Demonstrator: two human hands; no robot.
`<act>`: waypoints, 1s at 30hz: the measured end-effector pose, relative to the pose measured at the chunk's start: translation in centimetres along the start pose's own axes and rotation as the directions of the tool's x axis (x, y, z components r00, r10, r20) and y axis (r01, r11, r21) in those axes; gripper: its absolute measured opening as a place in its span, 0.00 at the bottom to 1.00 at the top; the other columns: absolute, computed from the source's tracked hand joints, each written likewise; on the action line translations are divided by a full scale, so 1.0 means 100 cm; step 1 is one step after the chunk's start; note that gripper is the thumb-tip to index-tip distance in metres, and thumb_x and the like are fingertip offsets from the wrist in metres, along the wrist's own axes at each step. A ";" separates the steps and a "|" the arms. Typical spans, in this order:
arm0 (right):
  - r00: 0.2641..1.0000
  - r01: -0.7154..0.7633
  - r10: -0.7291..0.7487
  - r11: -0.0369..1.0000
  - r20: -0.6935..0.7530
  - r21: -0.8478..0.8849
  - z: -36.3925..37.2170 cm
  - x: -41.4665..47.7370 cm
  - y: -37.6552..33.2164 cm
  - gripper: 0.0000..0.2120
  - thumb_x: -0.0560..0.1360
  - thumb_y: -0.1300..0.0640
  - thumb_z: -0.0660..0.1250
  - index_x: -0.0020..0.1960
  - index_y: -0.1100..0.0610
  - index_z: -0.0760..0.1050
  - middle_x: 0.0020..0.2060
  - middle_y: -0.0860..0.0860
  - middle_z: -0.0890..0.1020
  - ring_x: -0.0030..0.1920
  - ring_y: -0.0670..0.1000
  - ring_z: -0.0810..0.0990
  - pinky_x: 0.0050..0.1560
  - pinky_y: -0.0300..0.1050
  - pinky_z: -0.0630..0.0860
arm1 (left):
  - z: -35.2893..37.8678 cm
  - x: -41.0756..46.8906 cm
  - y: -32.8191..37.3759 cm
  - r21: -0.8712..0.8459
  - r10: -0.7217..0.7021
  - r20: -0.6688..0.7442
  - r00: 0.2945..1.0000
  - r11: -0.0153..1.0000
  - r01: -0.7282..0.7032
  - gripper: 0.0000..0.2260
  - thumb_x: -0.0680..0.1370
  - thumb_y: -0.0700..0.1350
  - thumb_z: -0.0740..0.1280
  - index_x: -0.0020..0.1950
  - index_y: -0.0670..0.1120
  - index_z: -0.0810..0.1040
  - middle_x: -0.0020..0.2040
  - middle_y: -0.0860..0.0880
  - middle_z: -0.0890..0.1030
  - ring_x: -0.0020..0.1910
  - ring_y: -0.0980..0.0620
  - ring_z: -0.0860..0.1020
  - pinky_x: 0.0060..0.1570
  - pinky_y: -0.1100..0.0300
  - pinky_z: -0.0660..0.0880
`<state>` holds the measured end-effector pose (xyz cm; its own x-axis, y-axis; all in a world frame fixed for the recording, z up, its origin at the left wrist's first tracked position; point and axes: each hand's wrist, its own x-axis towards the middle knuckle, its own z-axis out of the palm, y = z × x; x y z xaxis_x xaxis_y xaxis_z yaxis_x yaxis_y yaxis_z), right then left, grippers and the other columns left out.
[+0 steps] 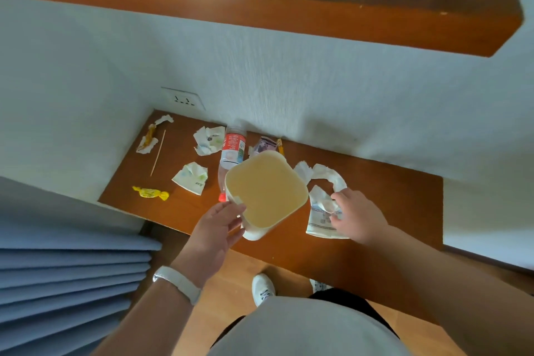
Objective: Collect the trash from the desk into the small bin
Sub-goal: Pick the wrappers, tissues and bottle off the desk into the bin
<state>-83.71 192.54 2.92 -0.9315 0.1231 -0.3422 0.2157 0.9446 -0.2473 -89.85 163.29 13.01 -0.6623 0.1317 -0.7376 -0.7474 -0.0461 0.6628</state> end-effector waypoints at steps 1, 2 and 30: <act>1.000 0.013 -0.013 1.000 0.004 -0.011 0.003 0.002 0.002 0.22 0.76 0.48 0.65 0.69 0.51 0.69 0.61 0.48 0.76 0.58 0.49 0.75 0.55 0.44 0.77 | 0.003 0.000 0.001 -0.002 0.001 -0.011 1.000 1.000 -0.001 0.13 0.80 0.43 0.68 0.64 0.43 0.76 0.60 0.43 0.83 0.61 0.45 0.81 0.60 0.51 0.78; 1.000 0.022 -0.021 1.000 0.006 -0.023 0.006 0.005 0.004 0.21 0.77 0.48 0.65 0.68 0.51 0.70 0.60 0.48 0.77 0.57 0.49 0.75 0.54 0.44 0.77 | 0.006 -0.001 0.001 0.000 0.003 -0.021 1.000 1.000 -0.003 0.13 0.80 0.43 0.68 0.64 0.43 0.76 0.60 0.43 0.83 0.60 0.46 0.80 0.60 0.51 0.78; 0.971 0.084 0.027 0.892 -0.239 0.443 -0.119 0.035 0.003 0.14 0.74 0.51 0.72 0.57 0.48 0.72 0.48 0.42 0.76 0.43 0.44 0.78 0.44 0.36 0.76 | 0.041 0.001 0.028 0.026 0.076 -0.104 0.992 0.997 -0.074 0.08 0.80 0.45 0.68 0.58 0.46 0.78 0.58 0.46 0.84 0.61 0.47 0.80 0.67 0.48 0.75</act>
<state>-90.34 196.87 12.42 -0.9684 0.2176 -0.1222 0.2436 0.7185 -0.6515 -91.81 167.25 15.31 -0.7193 0.0236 -0.6943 -0.6947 -0.0301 0.7187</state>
